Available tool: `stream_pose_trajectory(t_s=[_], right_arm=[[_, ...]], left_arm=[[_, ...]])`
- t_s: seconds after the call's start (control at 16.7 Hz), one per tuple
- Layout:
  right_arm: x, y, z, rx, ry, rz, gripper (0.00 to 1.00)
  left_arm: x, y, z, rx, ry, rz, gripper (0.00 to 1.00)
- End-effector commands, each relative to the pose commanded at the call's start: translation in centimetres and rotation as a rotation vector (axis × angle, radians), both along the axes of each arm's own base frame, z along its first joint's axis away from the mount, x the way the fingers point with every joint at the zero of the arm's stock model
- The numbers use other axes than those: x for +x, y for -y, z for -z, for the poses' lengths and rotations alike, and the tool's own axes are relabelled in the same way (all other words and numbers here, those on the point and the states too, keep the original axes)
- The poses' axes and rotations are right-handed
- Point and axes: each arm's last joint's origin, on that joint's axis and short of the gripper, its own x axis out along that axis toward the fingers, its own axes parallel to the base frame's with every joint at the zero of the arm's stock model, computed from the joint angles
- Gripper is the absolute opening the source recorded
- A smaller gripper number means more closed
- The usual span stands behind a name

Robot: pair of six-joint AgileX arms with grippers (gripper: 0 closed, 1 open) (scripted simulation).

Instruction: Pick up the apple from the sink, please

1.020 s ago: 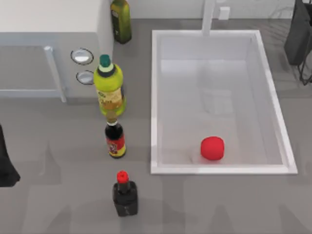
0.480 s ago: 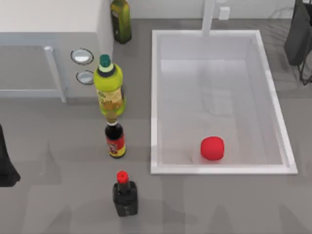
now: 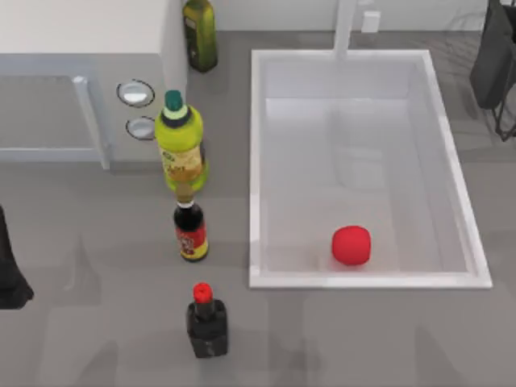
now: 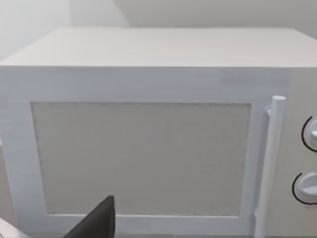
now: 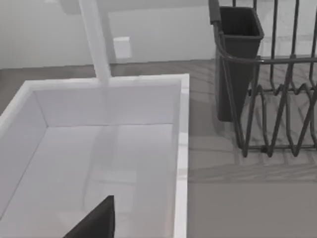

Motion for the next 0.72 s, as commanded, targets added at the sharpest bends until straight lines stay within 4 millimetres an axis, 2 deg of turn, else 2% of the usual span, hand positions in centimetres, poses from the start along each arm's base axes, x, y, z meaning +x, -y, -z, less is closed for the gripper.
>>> stream_pose_trajectory(t_s=[0.18, 0.36, 0.54, 0.72], right_arm=[[3.1, -1.4, -3.1, 0.037, -0.213, -0.043, 1.00], [7.8, -3.9, -5.1, 0.053, -0.457, -0.072, 1.00], [13.4, -7.4, -5.0, 0.042, -0.705, -0.080, 1.00], [18.3, -11.6, -2.7, 0.004, -0.933, -0.067, 1.00]], left_arm=[[0.0, 0.0, 0.0, 0.000, 0.000, 0.000, 1.00], [0.0, 0.0, 0.0, 0.000, 0.000, 0.000, 1.00], [0.0, 0.0, 0.0, 0.000, 0.000, 0.000, 1.00], [0.0, 0.0, 0.0, 0.000, 0.000, 0.000, 1.00]])
